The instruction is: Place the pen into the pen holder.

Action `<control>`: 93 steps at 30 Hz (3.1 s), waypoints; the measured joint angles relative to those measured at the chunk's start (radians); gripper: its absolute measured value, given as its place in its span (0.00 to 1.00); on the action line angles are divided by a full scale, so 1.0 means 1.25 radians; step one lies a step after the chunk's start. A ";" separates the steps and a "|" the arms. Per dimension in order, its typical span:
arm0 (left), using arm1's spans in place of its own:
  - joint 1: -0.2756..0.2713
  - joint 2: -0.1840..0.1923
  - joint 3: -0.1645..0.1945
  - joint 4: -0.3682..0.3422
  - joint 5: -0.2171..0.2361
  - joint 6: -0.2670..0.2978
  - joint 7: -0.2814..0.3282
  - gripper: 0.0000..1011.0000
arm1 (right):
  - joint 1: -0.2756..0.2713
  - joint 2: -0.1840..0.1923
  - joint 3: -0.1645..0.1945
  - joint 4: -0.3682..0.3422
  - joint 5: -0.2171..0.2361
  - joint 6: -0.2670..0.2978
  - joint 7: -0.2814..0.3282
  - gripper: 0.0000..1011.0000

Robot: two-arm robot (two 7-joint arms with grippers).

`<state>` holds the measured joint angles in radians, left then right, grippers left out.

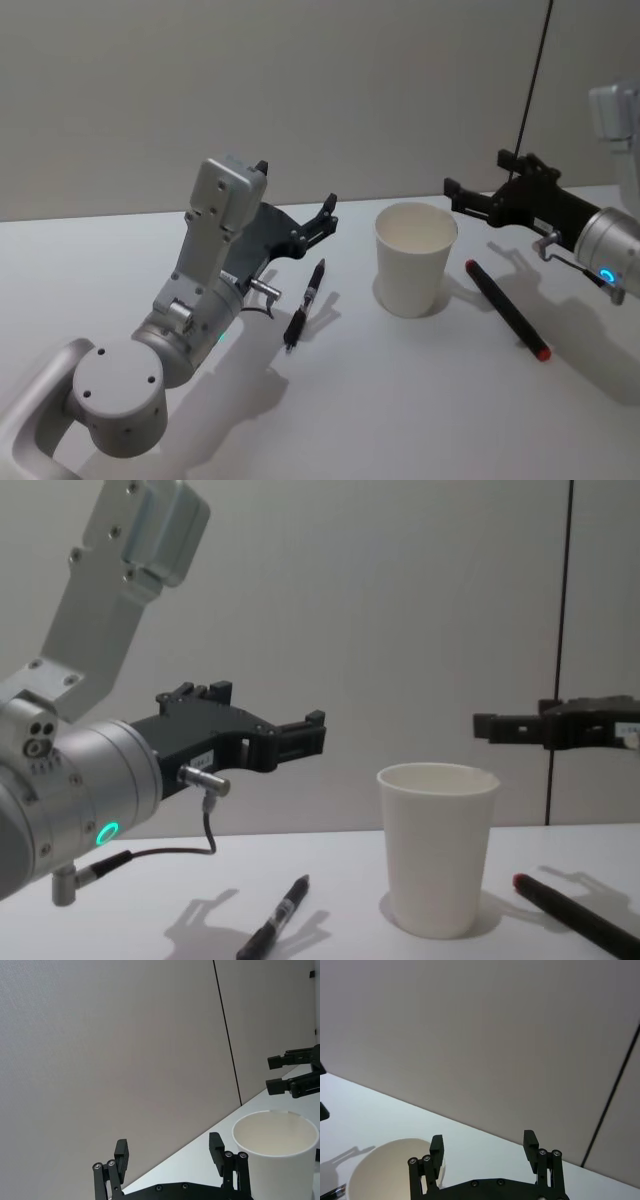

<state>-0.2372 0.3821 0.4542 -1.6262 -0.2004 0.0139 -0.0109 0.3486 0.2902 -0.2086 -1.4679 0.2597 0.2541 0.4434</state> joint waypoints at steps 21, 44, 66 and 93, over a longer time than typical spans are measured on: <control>0.000 0.000 0.000 0.000 0.000 0.000 0.000 0.99 | -0.110 0.045 0.045 -0.132 0.072 0.067 -0.227 0.99; 0.000 0.000 0.000 0.000 0.000 0.000 0.000 0.99 | -0.125 0.075 0.069 -0.182 0.114 0.352 -0.306 0.99; 0.000 0.000 0.000 0.000 0.000 0.000 0.000 0.99 | -0.046 0.016 0.007 -0.093 0.044 0.487 -0.267 0.99; 0.000 0.000 0.000 0.000 0.000 0.000 0.000 0.99 | -0.008 -0.013 -0.010 -0.067 0.008 0.467 -0.241 0.99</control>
<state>-0.2372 0.3821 0.4542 -1.6262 -0.2004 0.0138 -0.0110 0.3392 0.2739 -0.2210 -1.5511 0.2698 0.8381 0.1422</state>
